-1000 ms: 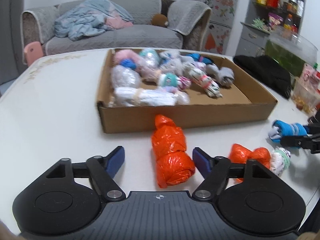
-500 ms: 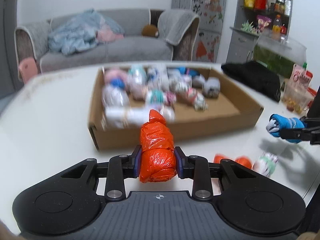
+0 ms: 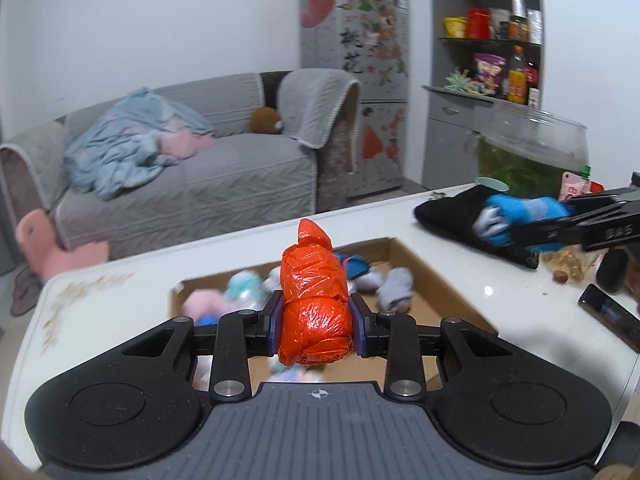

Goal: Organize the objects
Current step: 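Carry both bundles over the tray and lower them inside, then open both grippers to release the bundles and withdraw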

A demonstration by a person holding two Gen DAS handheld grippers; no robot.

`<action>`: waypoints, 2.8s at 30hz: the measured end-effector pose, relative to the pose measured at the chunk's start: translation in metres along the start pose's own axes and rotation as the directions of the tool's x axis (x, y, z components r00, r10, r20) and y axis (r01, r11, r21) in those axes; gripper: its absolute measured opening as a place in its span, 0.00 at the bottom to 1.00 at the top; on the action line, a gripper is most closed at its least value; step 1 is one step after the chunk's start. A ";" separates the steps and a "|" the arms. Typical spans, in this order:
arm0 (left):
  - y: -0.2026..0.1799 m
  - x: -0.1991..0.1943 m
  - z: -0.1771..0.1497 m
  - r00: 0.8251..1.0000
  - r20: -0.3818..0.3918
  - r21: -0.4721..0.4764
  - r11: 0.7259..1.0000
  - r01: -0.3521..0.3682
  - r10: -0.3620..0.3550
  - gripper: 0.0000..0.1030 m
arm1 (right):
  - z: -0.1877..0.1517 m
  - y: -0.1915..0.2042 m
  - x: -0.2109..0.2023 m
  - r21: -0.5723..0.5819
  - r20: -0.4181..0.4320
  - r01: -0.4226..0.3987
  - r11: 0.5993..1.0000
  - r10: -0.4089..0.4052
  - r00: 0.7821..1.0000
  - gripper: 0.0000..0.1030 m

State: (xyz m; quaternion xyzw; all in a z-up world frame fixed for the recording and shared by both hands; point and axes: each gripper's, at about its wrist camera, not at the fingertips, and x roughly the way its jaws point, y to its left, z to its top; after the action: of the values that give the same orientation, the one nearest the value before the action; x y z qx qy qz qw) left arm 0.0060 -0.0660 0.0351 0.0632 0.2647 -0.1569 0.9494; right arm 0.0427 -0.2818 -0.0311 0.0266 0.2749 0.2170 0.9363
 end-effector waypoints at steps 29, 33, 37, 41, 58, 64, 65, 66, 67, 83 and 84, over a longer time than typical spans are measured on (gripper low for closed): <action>-0.025 0.162 -0.036 0.942 -0.298 -0.002 0.987 0.161 -0.155 0.38 | -0.032 0.006 0.106 -0.219 -0.299 -0.075 0.973 0.006 0.954 0.58; -0.021 0.168 -0.036 0.939 -0.305 -0.022 0.987 0.161 -0.160 0.38 | -0.028 0.007 0.115 -0.280 -0.310 -0.083 0.956 -0.008 0.951 0.59; -0.019 0.171 -0.037 0.939 -0.308 -0.021 0.988 0.151 -0.150 0.38 | -0.025 0.008 0.121 -0.331 -0.321 -0.092 0.939 -0.020 0.947 0.61; -0.018 0.171 -0.039 0.940 -0.310 -0.025 0.989 0.145 -0.145 0.39 | -0.025 0.006 0.122 -0.345 -0.314 -0.082 0.935 -0.033 0.949 0.65; -0.027 0.166 -0.044 0.947 -0.310 0.043 0.993 0.106 -0.088 0.66 | -0.017 0.007 0.116 -0.357 -0.263 -0.051 0.933 -0.049 0.963 0.78; -0.031 0.165 -0.045 0.944 -0.315 0.043 0.992 0.116 -0.097 0.69 | -0.017 0.005 0.115 -0.364 -0.263 -0.031 0.931 -0.071 0.962 0.78; -0.032 0.164 -0.045 0.944 -0.314 0.046 0.992 0.120 -0.100 0.70 | -0.017 0.004 0.114 -0.363 -0.261 -0.030 0.931 -0.071 0.963 0.78; -0.034 0.164 -0.046 0.945 -0.312 0.049 0.991 0.123 -0.102 0.70 | -0.016 0.004 0.114 -0.364 -0.259 -0.029 0.931 -0.071 0.963 0.79; -0.035 0.164 -0.046 0.945 -0.311 0.051 0.991 0.125 -0.103 0.71 | -0.016 0.004 0.113 -0.365 -0.255 -0.025 0.930 -0.075 0.964 0.79; -0.031 0.108 -0.039 0.973 -0.217 0.040 0.995 0.087 -0.076 0.83 | -0.016 0.008 0.062 -0.286 -0.182 -0.006 0.958 -0.049 0.982 0.85; -0.029 0.100 -0.041 0.976 -0.204 0.039 0.996 0.084 -0.074 0.83 | -0.018 0.009 0.055 -0.283 -0.172 0.001 0.959 -0.052 0.984 0.85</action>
State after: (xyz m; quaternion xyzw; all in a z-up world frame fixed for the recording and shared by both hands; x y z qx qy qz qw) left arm 0.0579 -0.1119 -0.0528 0.0905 0.3582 -0.1935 0.9089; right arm 0.0711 -0.2514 -0.0722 -0.1299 0.3239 0.2426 0.9052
